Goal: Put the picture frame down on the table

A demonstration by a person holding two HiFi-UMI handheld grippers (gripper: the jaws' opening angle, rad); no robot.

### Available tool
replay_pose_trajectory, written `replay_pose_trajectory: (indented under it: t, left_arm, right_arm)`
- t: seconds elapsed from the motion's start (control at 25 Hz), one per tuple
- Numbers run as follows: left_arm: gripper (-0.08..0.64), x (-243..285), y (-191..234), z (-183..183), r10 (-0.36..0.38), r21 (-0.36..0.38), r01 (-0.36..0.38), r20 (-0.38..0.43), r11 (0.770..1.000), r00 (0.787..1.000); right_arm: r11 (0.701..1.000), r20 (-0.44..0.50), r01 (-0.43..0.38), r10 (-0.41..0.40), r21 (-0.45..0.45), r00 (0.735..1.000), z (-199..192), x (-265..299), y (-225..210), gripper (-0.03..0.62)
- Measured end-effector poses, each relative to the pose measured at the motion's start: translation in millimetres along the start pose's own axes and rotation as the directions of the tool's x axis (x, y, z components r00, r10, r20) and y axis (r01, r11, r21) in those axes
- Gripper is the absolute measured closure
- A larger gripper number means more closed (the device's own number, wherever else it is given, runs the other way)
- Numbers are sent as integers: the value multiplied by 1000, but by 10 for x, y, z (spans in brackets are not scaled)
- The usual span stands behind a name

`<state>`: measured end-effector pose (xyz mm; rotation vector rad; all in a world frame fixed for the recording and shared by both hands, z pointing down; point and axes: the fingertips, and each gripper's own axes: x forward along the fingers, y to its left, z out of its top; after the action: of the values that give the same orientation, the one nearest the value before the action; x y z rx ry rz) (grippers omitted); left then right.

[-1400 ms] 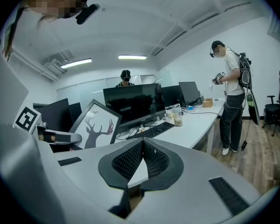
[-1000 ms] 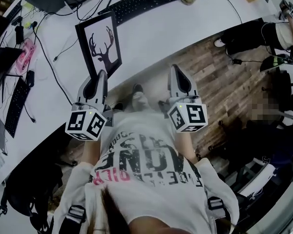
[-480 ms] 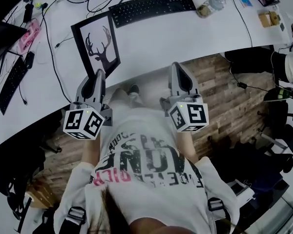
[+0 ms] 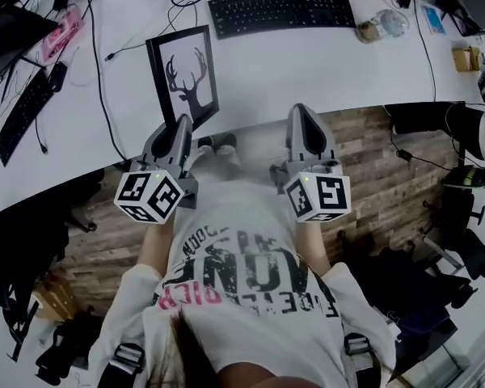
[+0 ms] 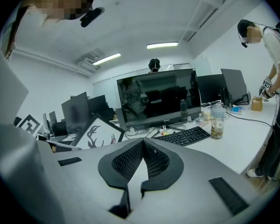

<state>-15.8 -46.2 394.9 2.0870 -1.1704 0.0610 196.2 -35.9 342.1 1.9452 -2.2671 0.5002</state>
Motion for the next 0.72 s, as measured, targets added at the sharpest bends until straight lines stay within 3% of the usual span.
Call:
replay_pose_trajectory:
  t: [0.24, 0.72]
  left_arm:
    - [534, 232, 208, -70, -10, -42, 8, -53, 999, 999]
    - [534, 496, 488, -459, -4, -204, -27, -150, 979, 989]
  right_arm:
    - [1000, -36, -22, 22, -1, 999, -95, 269, 190, 592]
    - [999, -120, -44, 46, 22, 992, -411, 544, 334, 592]
